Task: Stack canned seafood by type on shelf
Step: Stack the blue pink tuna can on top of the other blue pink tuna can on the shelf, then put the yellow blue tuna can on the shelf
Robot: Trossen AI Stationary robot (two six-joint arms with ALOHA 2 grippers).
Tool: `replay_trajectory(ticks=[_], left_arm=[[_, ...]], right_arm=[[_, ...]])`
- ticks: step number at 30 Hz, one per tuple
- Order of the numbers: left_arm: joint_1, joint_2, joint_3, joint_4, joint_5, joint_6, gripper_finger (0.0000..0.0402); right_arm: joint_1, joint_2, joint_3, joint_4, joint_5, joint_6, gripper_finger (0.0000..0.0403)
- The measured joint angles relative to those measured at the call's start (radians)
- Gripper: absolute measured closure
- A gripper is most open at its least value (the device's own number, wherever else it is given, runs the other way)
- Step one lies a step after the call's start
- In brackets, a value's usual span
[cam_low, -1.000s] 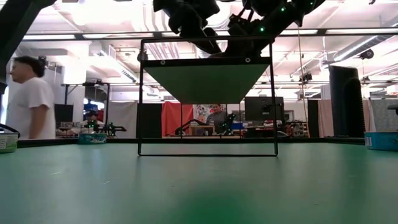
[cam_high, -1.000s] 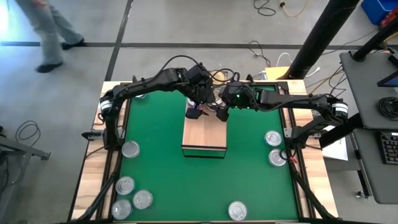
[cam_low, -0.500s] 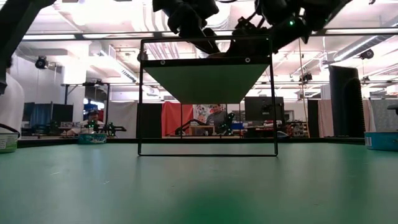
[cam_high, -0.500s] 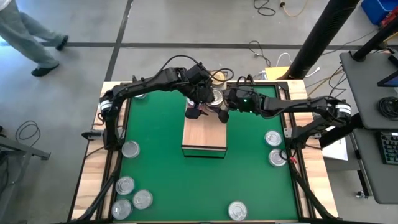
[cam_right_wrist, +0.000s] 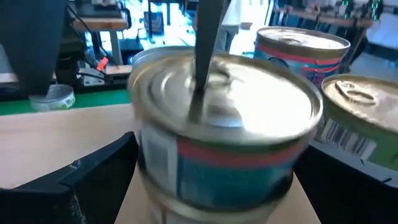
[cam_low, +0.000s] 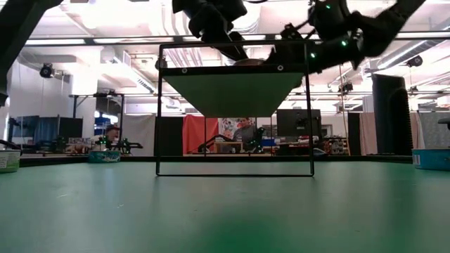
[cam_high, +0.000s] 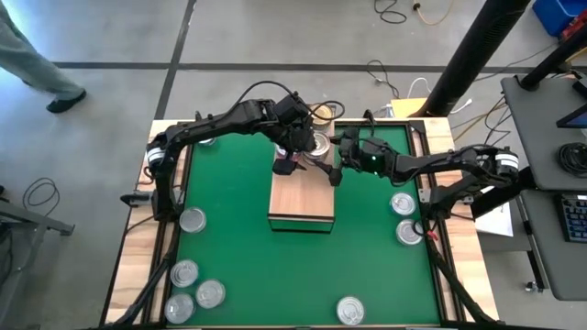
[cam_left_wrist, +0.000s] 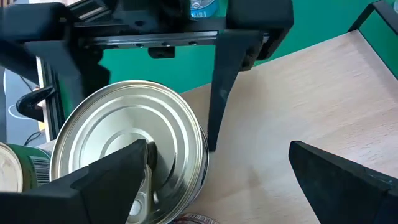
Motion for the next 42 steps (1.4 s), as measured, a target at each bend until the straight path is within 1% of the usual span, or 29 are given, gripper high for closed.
replay_trajectory(ticks=[1, 5, 8, 16, 19, 22, 25, 27, 30, 34, 36, 38, 40, 42], left_arm=[[0.0, 0.0, 0.0, 0.001, -0.001, 0.0, 0.0024], [0.002, 0.0, 0.0, 0.013, -0.002, 0.001, 0.0024], [0.002, 0.0, 0.0, 0.017, -0.004, 0.001, 0.0024], [0.001, 0.0, -0.001, 0.022, -0.003, -0.002, 0.0024], [0.002, 0.0, 0.0, 0.027, 0.015, -0.017, 0.0024], [0.002, 0.0, 0.011, 0.02, 0.022, -0.04, 0.0024], [0.002, 0.001, 0.048, -0.018, 0.015, -0.045, 0.0024], [0.002, 0.001, 0.08, -0.047, 0.008, -0.043, 0.0024], [0.002, -0.006, 0.154, -0.094, 0.011, -0.035, 0.0024], [0.001, -0.014, 0.255, -0.231, 0.021, -0.035, 0.0024], [-0.004, -0.013, 0.295, -0.32, 0.056, -0.05, 0.0024], [-0.014, -0.021, 0.314, -0.378, 0.152, -0.055, 0.0024], [-0.036, -0.039, 0.31, -0.401, 0.246, -0.041, 0.0024], [-0.068, -0.054, 0.288, -0.402, 0.287, -0.025, 0.0024]], right_arm=[[-0.002, 0.002, -0.026, 0.048, -0.005, -0.02, 0.0003], [-0.004, 0.009, -0.115, 0.251, -0.017, -0.009, 0.0003], [-0.004, 0.01, -0.152, 0.313, -0.024, -0.007, 0.0003], [-0.003, -0.004, -0.163, 0.263, -0.031, -0.013, 0.0003], [-0.005, -0.041, -0.161, 0.207, -0.027, -0.047, 0.0003], [-0.01, -0.097, -0.139, 0.103, -0.027, -0.07, 0.0003], [-0.017, -0.138, -0.11, 0.027, -0.015, -0.073, 0.0003], [-0.019, -0.148, -0.093, -0.002, 0.037, -0.08, 0.0003], [-0.02, -0.14, -0.081, -0.009, 0.097, -0.107, 0.0003], [-0.02, -0.107, -0.069, -0.007, 0.104, -0.101, 0.0003], [-0.02, -0.097, -0.065, -0.007, 0.106, -0.103, 0.0003], [-0.02, -0.098, -0.065, -0.01, 0.108, -0.124, 0.0003], [-0.02, -0.126, -0.065, -0.031, 0.108, -0.151, 0.0003], [-0.02, -0.179, -0.065, -0.067, 0.109, -0.178, 0.0003]])
